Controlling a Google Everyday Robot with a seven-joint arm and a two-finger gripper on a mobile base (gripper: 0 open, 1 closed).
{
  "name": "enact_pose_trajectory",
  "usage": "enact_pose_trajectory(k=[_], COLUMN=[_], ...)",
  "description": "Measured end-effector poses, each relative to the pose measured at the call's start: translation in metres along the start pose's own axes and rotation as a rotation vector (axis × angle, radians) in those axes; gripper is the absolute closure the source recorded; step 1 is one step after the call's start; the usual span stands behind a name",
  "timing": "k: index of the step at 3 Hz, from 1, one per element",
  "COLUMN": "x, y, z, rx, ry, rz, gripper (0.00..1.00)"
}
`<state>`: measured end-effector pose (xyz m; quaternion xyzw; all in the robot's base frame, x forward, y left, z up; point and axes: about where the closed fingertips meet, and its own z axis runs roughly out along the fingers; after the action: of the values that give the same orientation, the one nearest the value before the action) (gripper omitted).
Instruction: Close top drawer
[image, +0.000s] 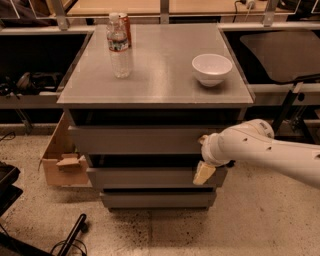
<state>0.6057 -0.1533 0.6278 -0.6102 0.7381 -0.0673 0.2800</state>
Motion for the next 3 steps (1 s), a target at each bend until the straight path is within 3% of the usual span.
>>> enact_pose_trajectory(k=[1,2,3], x=[0.0000,0.0000,-0.0002], y=[0.0000,0.0000,0.0031], z=[0.0000,0.0000,-0.0015], rx=[0.000,0.000,0.000], ry=[0.000,0.000,0.000], rz=[0.000,0.000,0.000], gripper=[0.00,0.18,0.42])
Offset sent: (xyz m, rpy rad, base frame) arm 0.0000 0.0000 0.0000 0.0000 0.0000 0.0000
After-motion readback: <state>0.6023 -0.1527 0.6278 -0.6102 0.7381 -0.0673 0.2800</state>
